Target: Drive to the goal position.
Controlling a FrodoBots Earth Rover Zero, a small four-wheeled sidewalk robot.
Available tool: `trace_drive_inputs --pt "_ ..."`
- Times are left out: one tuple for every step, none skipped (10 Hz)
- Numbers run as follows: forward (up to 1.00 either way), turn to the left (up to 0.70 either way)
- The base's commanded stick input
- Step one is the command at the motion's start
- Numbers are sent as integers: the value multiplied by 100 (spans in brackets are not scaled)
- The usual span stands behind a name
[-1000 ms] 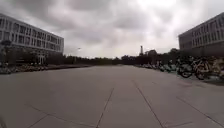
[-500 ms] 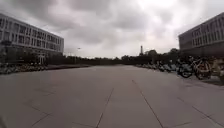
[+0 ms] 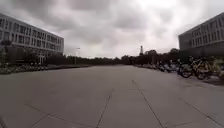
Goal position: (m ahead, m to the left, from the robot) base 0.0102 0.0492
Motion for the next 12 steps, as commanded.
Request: trace_drive_inputs --pt "5 0" --pt "5 0" --pt "5 0" --pt "5 0" --pt "5 0" --pt "5 0" --pt "5 0" --pt "5 0" --pt "5 0" --pt "5 0" --pt "5 0" --pt "5 0"
